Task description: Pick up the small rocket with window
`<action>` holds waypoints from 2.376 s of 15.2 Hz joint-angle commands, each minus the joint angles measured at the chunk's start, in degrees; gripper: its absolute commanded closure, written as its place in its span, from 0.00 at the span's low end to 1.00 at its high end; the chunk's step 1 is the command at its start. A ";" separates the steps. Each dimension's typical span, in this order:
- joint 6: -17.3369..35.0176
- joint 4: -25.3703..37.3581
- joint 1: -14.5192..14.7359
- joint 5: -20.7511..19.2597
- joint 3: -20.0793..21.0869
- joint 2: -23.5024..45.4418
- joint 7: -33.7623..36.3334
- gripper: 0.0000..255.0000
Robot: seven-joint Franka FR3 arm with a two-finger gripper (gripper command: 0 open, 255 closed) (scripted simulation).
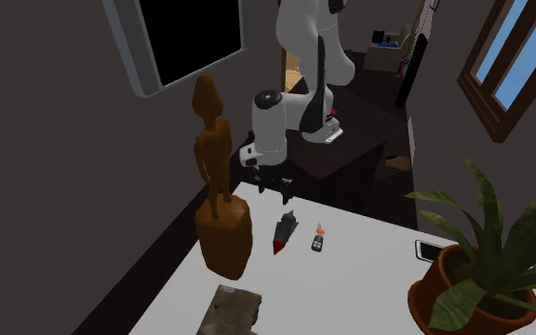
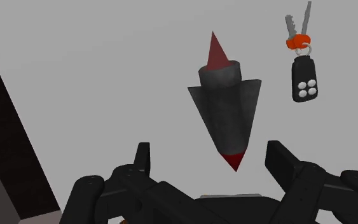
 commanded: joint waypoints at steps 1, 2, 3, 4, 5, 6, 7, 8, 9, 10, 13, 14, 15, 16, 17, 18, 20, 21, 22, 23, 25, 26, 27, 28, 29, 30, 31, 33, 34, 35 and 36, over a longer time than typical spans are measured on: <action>0.69 2.78 1.19 -1.28 -0.40 4.21 0.64 0.00; 0.93 4.38 1.89 -1.87 -0.63 6.38 0.98 0.00; 1.12 6.05 2.60 -2.42 -0.86 8.55 1.27 0.00; 1.24 7.78 3.32 -2.92 -1.08 10.71 1.51 0.00; 1.32 9.57 4.04 -3.37 -1.31 12.88 1.71 0.00; 1.33 11.43 4.76 -3.77 -1.52 15.04 1.87 0.00; 1.29 13.36 5.49 -4.12 -1.74 17.21 1.98 0.00; 1.19 15.36 6.21 -4.44 -1.93 19.38 2.05 0.00; 1.14 16.36 6.64 -4.49 -2.10 20.43 2.01 0.00; 1.58 16.57 6.89 -4.51 -2.40 21.05 1.98 0.00; 2.87 17.27 7.61 -4.54 -3.24 22.94 1.90 0.00; 3.27 17.54 7.73 -4.68 -3.40 23.60 1.95 0.00; 3.66 17.82 7.86 -4.81 -3.56 24.27 1.99 0.00; 4.04 18.11 7.99 -4.94 -3.72 24.94 2.04 0.00; 4.27 18.27 8.07 -5.01 -3.82 25.33 2.06 0.00; 4.27 18.28 8.07 -5.01 -3.81 25.33 2.06 0.00; 4.34 18.20 8.08 -5.02 -3.82 25.33 2.09 1.00; 4.34 18.20 8.05 -5.01 -3.82 25.31 2.06 1.00; 4.35 18.20 8.07 -5.02 -3.82 25.33 2.08 1.00; 4.32 18.25 8.07 -5.01 -3.82 25.35 2.07 1.00; 4.34 18.23 8.08 -5.02 -3.82 25.35 2.08 1.00; 4.36 18.19 8.05 -5.02 -3.83 25.33 2.06 1.00; 4.33 18.21 8.04 -5.01 -3.82 25.32 2.04 1.00; 4.26 18.28 8.06 -5.02 -3.81 25.33 2.06 1.00; 3.88 17.98 7.93 -4.89 -3.65 24.66 2.03 1.00; 3.50 17.68 7.80 -4.77 -3.48 23.98 1.98 1.00; 3.09 17.42 7.67 -4.63 -3.32 23.32 1.93 1.00; 2.28 16.92 7.41 -4.35 -2.99 22.01 1.83 1.00; 1.86 16.68 7.28 -4.21 -2.83 21.36 1.78 1.00; 1.44 16.46 7.16 -4.07 -2.67 20.71 1.72 1.00; 1.01 16.25 7.03 -3.92 -2.50 20.07 1.67 1.00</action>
